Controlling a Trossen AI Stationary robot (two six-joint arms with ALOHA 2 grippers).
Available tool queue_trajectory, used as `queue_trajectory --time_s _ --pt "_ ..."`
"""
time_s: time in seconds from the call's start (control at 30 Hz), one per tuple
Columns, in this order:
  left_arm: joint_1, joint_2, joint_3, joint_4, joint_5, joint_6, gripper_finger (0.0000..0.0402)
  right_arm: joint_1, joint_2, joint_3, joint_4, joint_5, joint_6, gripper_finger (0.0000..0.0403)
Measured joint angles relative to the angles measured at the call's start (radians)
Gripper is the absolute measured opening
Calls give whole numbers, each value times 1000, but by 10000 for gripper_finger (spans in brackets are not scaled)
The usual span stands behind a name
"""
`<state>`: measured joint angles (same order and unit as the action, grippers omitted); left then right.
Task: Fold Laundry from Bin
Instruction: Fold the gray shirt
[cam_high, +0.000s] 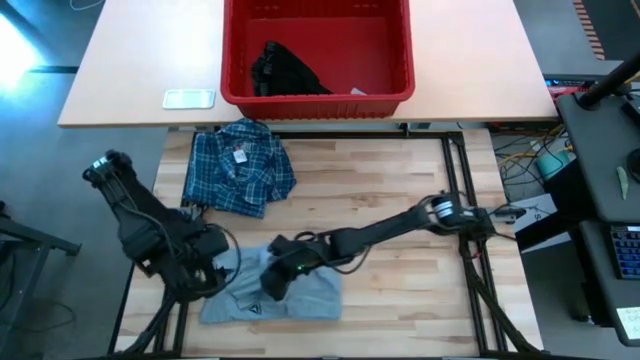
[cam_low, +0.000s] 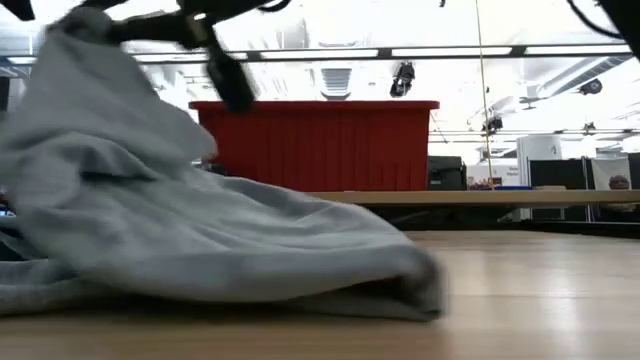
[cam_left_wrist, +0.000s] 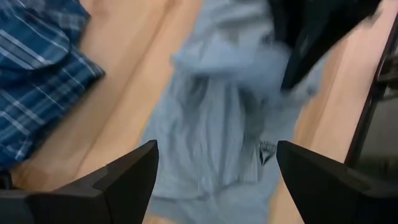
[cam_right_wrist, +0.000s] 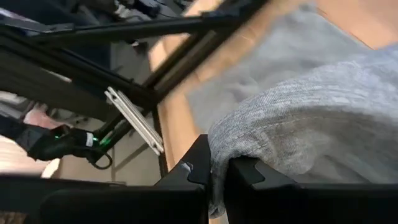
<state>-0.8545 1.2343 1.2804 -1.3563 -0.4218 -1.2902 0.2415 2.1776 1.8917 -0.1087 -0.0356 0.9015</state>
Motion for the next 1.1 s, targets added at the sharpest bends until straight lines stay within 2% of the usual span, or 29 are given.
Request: queue_trajectory --time_s 0.1,0.17,0.27,0.37,0.5,0.77,0.93,1.1 --pt "-82 0 -7 -9 -94 -93 309 -23 76 82 46 -52 -27 13" --pt "-129 6 -26 -12 -108 -135 309 -39 123 129 76 -88 -27 13" --pt "-182 12 -86 -13 -93 -234 309 -58 175 179 115 -113 -27 12" --pt "-224 -2 -156 -12 -32 -353 309 -75 221 230 157 -140 -26 12" --pt "-282 -45 -221 -3 -33 -468 309 -88 302 315 200 -213 -17 12" --pt "-299 -124 -305 29 2 -414 309 -85 392 466 202 -262 17 12" --pt "-301 -184 -327 19 2 -342 309 -87 385 462 351 -253 -6 12" --pt "-303 -239 -341 -13 -14 -340 309 -87 385 463 435 -189 -179 12"
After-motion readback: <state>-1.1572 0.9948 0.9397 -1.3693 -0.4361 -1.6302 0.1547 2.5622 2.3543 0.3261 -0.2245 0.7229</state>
